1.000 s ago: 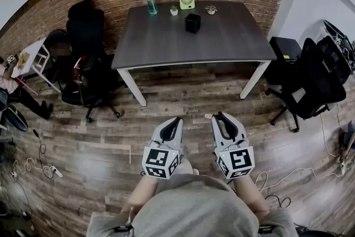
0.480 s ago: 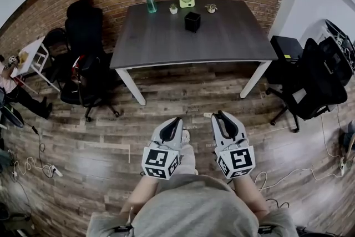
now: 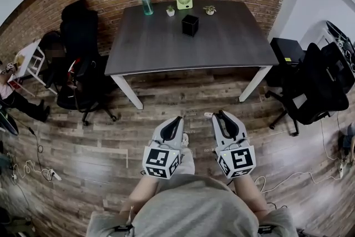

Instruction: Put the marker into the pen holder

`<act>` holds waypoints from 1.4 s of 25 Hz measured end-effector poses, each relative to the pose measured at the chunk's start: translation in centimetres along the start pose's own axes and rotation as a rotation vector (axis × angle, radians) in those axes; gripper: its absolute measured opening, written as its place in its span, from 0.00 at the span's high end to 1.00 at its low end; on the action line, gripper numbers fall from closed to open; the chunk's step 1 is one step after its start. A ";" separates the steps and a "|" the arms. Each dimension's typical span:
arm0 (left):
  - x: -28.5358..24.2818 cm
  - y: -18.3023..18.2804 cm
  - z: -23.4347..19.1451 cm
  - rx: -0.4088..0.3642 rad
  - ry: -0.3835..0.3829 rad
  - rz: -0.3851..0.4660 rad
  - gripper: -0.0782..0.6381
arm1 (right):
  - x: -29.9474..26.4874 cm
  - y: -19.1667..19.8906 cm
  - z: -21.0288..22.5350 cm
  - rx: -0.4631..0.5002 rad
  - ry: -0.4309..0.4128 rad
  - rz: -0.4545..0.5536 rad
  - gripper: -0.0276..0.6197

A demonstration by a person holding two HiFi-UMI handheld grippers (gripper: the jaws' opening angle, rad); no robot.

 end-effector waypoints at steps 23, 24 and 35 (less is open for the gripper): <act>-15.8 -7.0 -10.0 0.007 0.010 -0.023 0.86 | -18.7 -1.3 7.8 0.020 0.004 0.008 0.84; -16.4 -7.3 -10.4 0.007 0.013 -0.024 0.86 | -19.5 -1.3 8.1 0.021 0.007 0.008 0.84; -22.2 -9.9 -14.5 0.008 0.042 -0.032 0.86 | -26.3 -1.2 10.1 0.028 0.027 -0.007 0.84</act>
Point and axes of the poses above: the fingertips, and each gripper's own axes: x backward along the fingers, z to its right, y out of its underside, the point moved 3 cm from there along x, backward along the fingers, and after that the axes turned 13 degrees about x, right-handed, at the moved point
